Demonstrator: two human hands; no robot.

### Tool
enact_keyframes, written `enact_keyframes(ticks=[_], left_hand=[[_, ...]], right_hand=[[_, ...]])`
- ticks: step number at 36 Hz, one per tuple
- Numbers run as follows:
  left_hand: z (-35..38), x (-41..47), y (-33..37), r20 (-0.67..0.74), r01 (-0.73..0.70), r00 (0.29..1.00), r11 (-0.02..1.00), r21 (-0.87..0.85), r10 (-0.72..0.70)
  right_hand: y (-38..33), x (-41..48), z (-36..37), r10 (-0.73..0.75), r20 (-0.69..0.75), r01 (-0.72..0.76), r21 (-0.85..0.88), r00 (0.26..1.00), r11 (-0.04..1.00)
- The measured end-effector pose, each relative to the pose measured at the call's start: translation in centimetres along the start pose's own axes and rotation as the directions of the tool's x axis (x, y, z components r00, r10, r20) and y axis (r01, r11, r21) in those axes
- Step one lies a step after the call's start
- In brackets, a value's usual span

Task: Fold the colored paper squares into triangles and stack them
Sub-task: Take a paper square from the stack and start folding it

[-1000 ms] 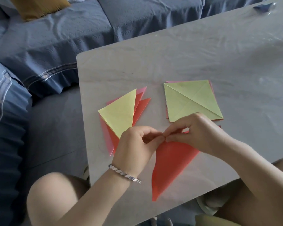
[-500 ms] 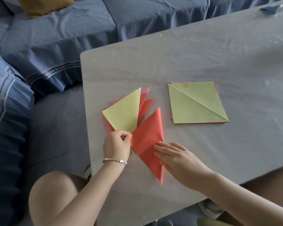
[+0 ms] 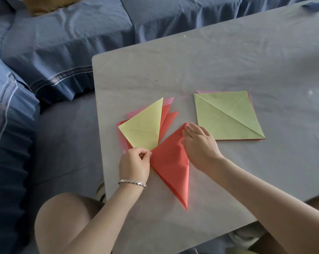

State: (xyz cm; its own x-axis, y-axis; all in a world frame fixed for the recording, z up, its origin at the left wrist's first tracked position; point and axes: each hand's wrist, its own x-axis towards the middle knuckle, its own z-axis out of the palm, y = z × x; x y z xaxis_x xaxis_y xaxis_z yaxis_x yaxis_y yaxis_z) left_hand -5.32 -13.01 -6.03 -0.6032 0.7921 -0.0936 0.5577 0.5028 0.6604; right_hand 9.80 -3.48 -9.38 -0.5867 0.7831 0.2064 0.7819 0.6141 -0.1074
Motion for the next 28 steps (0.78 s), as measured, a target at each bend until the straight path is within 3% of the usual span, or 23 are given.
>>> enact_keyframes(ticks=[5, 14, 28], left_hand=[[-0.1, -0.1, -0.1, 0.0, 0.003, 1.0, 1.0, 0.012, -0.003], [0.0, -0.2, 0.0, -0.032, -0.01, 0.999, 1.0, 0.018, 0.01], [0.1, -0.2, -0.1, -0.031, -0.017, 0.999, 1.0, 0.018, 0.018]], right_hand=[[0.5, 1.6, -0.2, 0.047, 0.006, -0.047, 0.067, 0.999, 0.997], [1.3, 0.1, -2.1, 0.007, 0.361, -0.02, 0.032, 0.932, 0.999], [-0.7, -5.9, -3.9, -0.149, 0.464, 0.058, 0.204, 0.873, 0.977]])
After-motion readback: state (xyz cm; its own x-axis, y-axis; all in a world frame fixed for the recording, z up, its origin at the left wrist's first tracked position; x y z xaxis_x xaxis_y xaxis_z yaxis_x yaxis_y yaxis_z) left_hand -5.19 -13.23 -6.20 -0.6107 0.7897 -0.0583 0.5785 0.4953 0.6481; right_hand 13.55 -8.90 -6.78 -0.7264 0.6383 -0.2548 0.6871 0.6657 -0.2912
